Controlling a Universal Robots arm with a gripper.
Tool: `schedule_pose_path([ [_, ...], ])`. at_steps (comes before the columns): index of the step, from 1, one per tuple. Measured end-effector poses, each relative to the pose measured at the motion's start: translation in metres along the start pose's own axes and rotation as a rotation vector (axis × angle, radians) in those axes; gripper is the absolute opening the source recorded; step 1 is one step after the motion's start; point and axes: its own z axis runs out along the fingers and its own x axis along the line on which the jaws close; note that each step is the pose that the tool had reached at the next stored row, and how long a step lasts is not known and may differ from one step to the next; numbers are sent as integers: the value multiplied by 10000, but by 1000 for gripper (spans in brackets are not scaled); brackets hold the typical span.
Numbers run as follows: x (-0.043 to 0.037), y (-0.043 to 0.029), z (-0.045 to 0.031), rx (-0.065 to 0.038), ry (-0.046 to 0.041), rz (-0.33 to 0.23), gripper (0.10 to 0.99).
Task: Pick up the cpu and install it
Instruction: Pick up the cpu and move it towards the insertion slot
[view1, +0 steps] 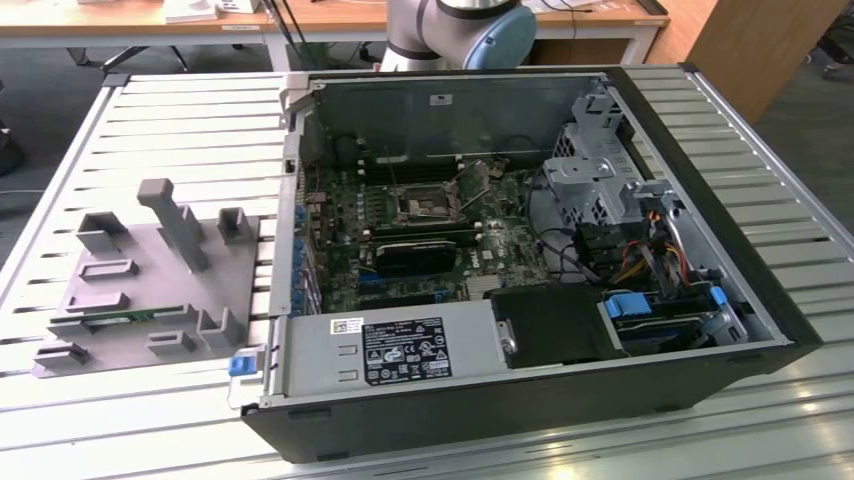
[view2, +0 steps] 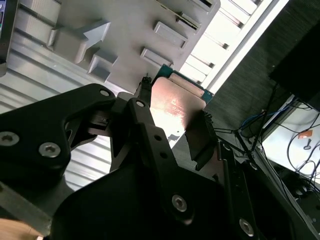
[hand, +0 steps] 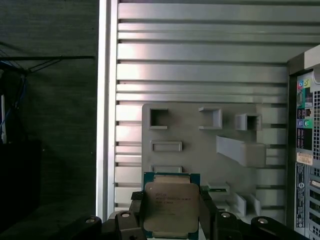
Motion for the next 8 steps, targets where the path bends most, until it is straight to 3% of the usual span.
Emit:
schedule_pose_path([
  [4, -5, 1, -21, 1, 1, 0, 525],
  [8, -92, 0, -22, 1, 1, 0, 525],
])
